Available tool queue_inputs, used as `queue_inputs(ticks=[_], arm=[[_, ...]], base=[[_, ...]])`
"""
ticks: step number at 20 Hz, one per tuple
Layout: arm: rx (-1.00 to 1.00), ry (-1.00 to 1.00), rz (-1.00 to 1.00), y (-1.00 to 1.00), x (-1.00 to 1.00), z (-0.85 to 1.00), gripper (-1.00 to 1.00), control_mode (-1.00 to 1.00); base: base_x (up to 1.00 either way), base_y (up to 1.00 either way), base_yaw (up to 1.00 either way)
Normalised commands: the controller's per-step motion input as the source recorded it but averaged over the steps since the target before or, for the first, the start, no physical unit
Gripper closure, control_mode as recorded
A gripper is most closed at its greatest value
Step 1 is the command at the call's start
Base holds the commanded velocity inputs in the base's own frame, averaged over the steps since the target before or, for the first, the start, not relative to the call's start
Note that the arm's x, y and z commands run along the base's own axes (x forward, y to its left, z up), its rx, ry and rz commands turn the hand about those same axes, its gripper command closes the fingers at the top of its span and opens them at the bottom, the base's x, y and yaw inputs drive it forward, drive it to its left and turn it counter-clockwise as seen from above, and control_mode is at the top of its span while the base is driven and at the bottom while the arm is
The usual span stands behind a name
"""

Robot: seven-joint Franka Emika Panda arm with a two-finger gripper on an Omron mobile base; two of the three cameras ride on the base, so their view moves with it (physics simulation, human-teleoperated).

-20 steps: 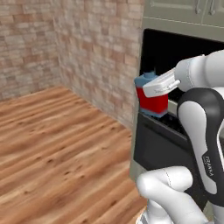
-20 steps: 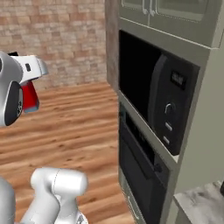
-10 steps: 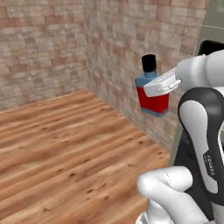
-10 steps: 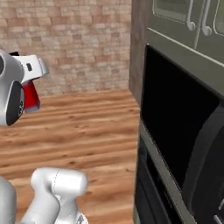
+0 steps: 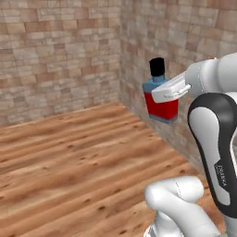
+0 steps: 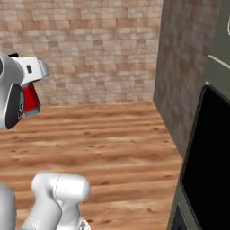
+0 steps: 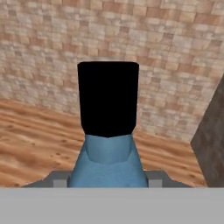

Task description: There is a bowl on the dining counter. Grab a lemon wedge from the fridge and place it in the bowl. Then get the liquor bottle and glass cup from the cabinet and place them next to the bowl.

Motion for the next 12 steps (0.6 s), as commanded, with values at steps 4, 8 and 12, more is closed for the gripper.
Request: queue_inputs(ticks=[4,8,12], arm=[[0.00,0.00,0.00,0.00,0.00,0.00,1.00,1.00],[0.00,0.00,0.00,0.00,0.00,0.00,1.00,1.00],[0.00,0.00,0.00,0.00,0.00,0.00,1.00,1.00]], base=[[1.00,0.42,0.24],[1.00,0.36,0.30],[1.00,0.21,0.39]])
